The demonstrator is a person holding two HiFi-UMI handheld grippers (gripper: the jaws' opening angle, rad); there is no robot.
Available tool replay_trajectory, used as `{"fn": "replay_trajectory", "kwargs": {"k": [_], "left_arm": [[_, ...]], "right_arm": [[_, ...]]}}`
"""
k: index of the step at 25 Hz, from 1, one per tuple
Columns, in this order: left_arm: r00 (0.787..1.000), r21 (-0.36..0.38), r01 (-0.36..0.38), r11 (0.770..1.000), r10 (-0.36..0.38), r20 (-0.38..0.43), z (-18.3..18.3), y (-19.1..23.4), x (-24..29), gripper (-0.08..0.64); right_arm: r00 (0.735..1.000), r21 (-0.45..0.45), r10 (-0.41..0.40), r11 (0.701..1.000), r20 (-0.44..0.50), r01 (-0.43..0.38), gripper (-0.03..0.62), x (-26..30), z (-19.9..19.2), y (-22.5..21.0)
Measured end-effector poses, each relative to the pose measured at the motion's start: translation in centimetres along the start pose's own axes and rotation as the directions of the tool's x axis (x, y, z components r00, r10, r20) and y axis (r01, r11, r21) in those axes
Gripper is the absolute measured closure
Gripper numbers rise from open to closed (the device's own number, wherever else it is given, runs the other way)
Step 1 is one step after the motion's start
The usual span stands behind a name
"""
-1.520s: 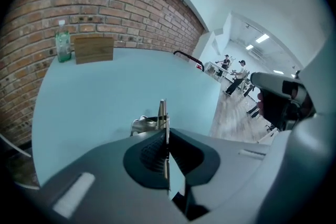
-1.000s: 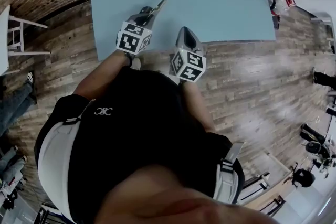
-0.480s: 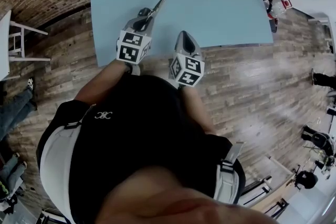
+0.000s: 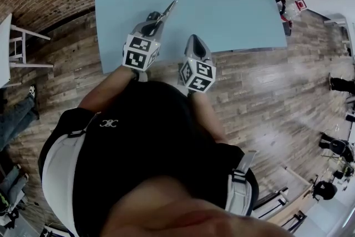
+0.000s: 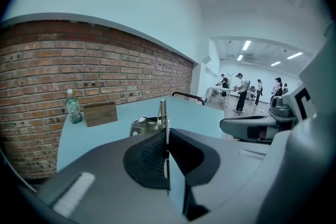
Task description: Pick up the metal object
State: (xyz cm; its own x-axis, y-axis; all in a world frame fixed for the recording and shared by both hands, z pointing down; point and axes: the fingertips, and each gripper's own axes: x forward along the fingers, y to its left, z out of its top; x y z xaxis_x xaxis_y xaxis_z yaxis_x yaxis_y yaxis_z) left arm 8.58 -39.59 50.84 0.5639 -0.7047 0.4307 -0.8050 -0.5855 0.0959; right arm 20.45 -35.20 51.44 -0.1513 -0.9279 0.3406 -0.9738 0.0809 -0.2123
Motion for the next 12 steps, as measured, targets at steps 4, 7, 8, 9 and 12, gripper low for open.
{"fn": "replay_trajectory", "kwargs": {"k": [4,7,8,9,12], "left_arm": [[1.0,0.005,0.007,1.0,-0.007,-0.008,-0.1,-0.2,0.0,0.558],[1.0,0.006,0.012,1.0,-0.012,-0.021,-0.5,-0.3,0.1,0.558],[1.0,0.006,0.013,1.0,-0.013,-0.025,-0.7,-0.3,0.1,0.558],[1.0,0.004,0.014,1.0,-0.013,-0.028,-0.8,-0.3,0.1,0.558],[0.999,0.002,0.015,1.0,-0.015,-0.034,-1.0,-0.2,0.1,0.558]], "right_arm": [[1.0,0.003,-0.003,1.0,-0.002,0.003,0.58,-0.2,0.0,0.0],[1.0,0.009,-0.009,1.0,-0.003,0.009,0.58,-0.4,-0.3,-0.1],[1.0,0.01,-0.01,1.0,-0.004,0.01,0.58,-0.4,-0.4,-0.1],[1.0,0.009,-0.011,1.0,-0.005,0.011,0.58,-0.5,-0.5,-0.1],[1.0,0.008,-0.013,1.0,-0.008,0.013,0.58,-0.5,-0.6,0.1]]}}
